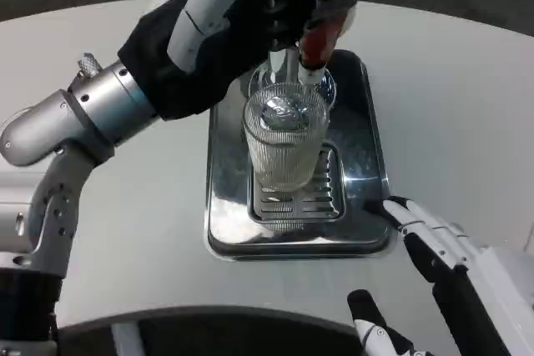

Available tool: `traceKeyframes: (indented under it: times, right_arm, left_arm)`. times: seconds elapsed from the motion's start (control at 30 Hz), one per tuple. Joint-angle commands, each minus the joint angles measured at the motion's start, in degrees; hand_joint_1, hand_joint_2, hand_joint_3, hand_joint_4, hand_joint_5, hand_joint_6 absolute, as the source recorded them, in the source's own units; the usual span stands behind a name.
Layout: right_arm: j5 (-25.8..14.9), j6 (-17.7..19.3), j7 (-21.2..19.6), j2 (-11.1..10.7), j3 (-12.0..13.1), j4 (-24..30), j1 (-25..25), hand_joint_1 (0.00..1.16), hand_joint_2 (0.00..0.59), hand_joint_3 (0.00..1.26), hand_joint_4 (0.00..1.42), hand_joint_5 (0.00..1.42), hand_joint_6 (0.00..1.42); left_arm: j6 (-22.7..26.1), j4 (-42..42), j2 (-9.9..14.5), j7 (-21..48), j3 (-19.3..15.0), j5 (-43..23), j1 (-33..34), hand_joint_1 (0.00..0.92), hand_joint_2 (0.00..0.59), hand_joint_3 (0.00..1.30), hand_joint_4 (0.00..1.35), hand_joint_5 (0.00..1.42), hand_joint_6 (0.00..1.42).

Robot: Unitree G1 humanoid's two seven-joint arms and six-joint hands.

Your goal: Grasp the cup under the faucet to collect the drink, then remove the cup.

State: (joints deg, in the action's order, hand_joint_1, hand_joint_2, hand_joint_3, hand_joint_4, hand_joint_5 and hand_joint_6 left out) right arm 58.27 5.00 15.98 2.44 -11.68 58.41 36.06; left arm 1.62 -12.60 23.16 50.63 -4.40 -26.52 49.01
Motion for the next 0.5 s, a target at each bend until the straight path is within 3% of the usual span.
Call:
traceKeyframes:
  times: [0.03,0.17,0.5]
  right_arm:
    - [-0.47,-0.46,-0.86,0.07,-0.37,-0.58,0.46,0.46,0.454,0.16,0.10,0.12,0.14]
    - [-0.55,-0.54,-1.02,0.14,-0.62,-0.67,0.63,0.46,0.454,0.16,0.10,0.12,0.15]
    - [-1.04,-0.67,-1.81,0.11,-0.91,-0.51,1.84,0.46,0.454,0.16,0.10,0.12,0.18]
  left_arm:
    - [-1.26,2.43,1.38,1.47,0.79,2.02,-1.31,0.000,0.086,0.00,0.00,0.07,0.02]
    - [-5.55,4.59,2.39,0.87,0.80,5.24,-2.05,0.000,0.085,0.00,0.00,0.09,0.04]
    - [-21.73,7.95,7.42,0.21,2.80,17.48,-4.40,0.000,0.088,0.00,0.00,0.10,0.05]
